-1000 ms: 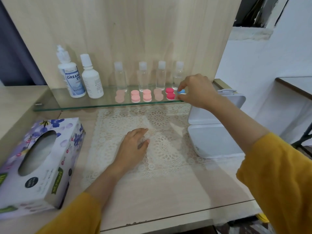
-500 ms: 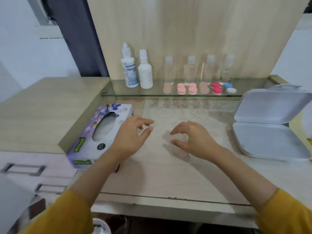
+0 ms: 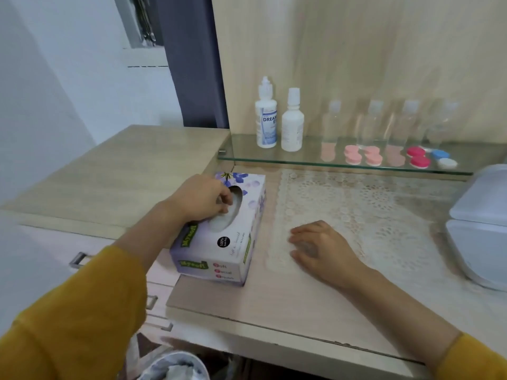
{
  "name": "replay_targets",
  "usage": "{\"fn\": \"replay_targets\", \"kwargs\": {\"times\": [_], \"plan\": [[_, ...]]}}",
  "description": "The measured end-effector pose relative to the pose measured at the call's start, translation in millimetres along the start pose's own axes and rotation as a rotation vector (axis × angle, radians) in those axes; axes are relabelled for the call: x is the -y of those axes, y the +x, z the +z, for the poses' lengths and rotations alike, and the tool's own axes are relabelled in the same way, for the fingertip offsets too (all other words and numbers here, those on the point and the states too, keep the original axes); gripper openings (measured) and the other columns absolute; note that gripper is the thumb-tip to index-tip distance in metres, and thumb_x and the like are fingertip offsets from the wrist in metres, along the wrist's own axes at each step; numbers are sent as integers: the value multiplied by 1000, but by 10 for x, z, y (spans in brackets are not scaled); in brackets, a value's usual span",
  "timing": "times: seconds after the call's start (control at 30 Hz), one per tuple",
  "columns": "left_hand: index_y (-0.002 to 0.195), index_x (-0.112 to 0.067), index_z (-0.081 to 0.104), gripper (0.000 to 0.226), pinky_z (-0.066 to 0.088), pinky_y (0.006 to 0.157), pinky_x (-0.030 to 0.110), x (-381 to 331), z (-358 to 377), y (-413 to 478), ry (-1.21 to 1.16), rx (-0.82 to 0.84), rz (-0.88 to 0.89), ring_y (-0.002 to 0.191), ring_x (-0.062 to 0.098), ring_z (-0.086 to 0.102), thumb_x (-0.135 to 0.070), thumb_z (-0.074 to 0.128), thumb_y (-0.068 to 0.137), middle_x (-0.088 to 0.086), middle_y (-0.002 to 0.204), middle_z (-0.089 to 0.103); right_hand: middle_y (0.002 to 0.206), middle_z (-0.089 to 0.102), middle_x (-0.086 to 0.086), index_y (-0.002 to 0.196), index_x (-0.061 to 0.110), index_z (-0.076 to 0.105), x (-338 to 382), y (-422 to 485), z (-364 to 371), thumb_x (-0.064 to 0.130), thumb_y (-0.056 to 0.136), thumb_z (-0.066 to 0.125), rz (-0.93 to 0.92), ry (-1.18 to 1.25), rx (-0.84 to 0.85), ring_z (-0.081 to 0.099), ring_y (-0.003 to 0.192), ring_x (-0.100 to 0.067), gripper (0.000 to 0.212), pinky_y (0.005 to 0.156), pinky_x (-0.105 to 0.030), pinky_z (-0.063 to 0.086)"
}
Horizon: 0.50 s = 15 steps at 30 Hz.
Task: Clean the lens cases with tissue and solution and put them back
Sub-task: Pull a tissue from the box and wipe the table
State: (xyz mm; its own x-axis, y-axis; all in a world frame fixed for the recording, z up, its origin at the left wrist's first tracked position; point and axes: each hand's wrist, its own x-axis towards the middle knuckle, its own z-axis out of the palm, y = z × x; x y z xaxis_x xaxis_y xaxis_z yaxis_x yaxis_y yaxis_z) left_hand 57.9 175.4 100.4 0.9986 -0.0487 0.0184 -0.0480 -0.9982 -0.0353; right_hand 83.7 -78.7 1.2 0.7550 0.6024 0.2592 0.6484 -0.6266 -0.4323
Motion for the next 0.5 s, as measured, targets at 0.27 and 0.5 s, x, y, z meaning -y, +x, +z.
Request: {"fn": "replay_targets", "kwargs": {"times": [0.27, 0.5], "plan": [[120, -32, 57, 37, 34, 79, 25, 32, 66, 89, 217, 82, 131, 106, 15, 50, -34, 61, 84, -8, 112, 61, 103, 68, 4, 96, 16, 73, 28, 49, 92, 34, 74, 59, -5, 6, -64, 56, 96, -22, 31, 79, -24, 38], [109, -32, 64, 30, 32, 74, 22, 50, 79, 79, 191, 112, 166, 104, 12, 48, -34, 66, 79, -9, 105, 62, 106, 68, 4, 99, 16, 72, 12, 53, 121, 21, 77, 72, -16, 5, -85, 54, 100, -22, 22, 81, -27, 40]]}}
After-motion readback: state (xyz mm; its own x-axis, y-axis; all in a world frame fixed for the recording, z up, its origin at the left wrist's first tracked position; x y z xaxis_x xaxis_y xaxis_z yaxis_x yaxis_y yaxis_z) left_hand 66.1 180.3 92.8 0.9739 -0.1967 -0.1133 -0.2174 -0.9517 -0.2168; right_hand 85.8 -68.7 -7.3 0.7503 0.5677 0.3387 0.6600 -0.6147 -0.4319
